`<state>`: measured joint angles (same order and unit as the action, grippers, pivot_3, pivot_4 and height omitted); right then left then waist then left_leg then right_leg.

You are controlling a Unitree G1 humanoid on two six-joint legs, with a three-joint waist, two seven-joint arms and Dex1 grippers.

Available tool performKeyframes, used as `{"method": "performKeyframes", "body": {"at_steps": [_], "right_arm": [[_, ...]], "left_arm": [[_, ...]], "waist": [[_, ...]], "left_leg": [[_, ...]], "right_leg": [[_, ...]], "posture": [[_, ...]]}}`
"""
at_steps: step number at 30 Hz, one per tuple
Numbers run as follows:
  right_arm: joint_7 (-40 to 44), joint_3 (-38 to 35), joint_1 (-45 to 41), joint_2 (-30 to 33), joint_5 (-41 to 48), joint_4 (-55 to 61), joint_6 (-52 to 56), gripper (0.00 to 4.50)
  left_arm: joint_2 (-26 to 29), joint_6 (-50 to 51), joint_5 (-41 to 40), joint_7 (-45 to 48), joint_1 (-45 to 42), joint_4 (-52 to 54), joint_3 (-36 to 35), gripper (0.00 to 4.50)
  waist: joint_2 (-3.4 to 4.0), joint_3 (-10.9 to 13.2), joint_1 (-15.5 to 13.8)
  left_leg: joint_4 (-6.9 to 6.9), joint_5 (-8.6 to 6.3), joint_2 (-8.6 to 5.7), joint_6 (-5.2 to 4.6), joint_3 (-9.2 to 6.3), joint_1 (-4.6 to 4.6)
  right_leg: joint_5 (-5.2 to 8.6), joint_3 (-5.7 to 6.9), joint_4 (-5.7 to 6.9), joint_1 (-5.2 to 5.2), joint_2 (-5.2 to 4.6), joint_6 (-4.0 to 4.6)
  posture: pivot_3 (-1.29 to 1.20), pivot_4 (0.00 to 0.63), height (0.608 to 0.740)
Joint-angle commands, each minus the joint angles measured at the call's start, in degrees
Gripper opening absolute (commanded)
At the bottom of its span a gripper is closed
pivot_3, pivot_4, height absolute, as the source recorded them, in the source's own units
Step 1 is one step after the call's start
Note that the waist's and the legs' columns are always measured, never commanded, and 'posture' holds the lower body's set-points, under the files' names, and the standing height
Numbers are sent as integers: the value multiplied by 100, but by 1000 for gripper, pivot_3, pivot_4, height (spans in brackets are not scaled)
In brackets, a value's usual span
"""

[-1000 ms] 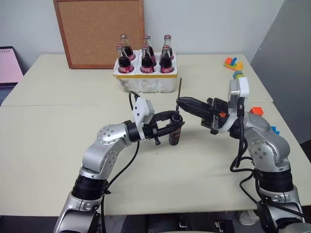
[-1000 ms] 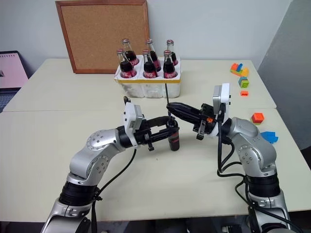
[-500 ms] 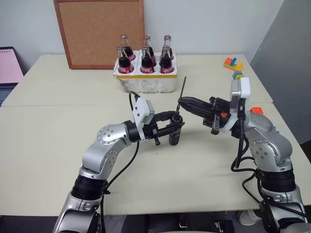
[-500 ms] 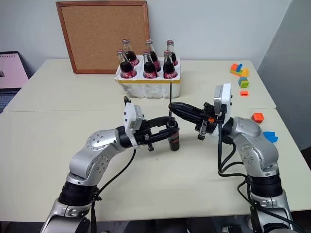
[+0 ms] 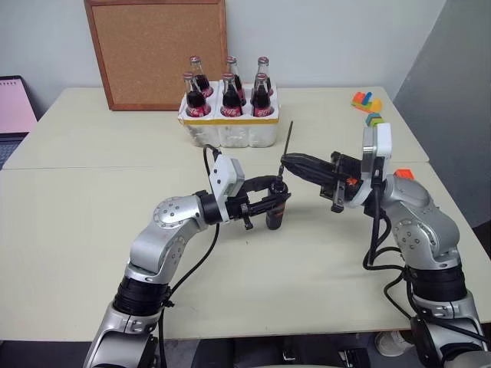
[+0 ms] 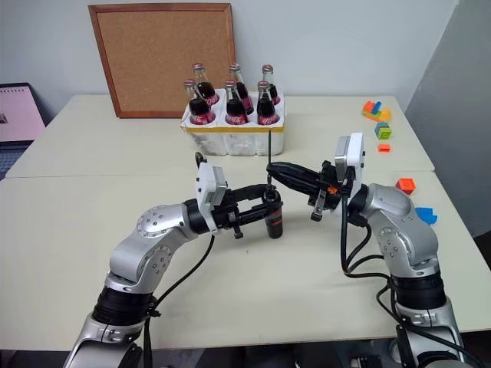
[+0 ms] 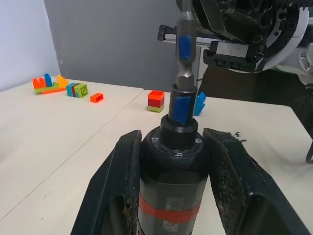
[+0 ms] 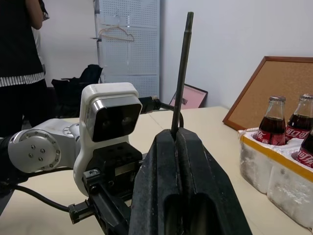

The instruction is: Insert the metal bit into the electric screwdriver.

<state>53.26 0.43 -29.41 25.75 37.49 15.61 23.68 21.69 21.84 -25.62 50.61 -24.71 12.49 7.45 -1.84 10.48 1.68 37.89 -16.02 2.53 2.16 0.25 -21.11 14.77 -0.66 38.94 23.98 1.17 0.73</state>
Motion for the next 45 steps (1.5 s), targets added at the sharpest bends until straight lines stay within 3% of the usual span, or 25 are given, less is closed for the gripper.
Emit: {"method": "performKeyframes", "body": {"at_steps": [1, 21, 41, 45], "right_arm": [[245, 207, 53, 306, -92, 86, 246, 0], [447, 286, -583, 717, 90, -386, 1196, 0], [725, 179, -579, 808, 250, -147, 1103, 0], [679, 123, -644, 777, 219, -167, 1063, 703]], "left_arm": [[49, -23, 45, 58, 37, 41, 78, 1608], [26, -89, 92, 94, 3, -21, 103, 1608], [36, -97, 100, 91, -72, -82, 93, 1608], [36, -110, 121, 104, -72, -86, 100, 1608]], "waist": [[0, 0, 0], [0, 0, -1], [1, 1, -1], [1, 2, -1]], "left_leg": [[0, 0, 0, 0, 0, 1], [-2, -1, 2, -1, 0, 24], [-5, -1, 2, -1, 0, 19], [-7, -2, 2, -2, 0, 15]], "right_leg": [[0, -1, 0, -1, 0, 0], [0, 3, -9, -30, 0, 0], [0, 5, -21, -28, 2, 0], [0, 5, -27, -26, 2, 0]], "posture": [[0, 150, 740], [0, 150, 740], [0, 150, 740], [0, 150, 740]]}}
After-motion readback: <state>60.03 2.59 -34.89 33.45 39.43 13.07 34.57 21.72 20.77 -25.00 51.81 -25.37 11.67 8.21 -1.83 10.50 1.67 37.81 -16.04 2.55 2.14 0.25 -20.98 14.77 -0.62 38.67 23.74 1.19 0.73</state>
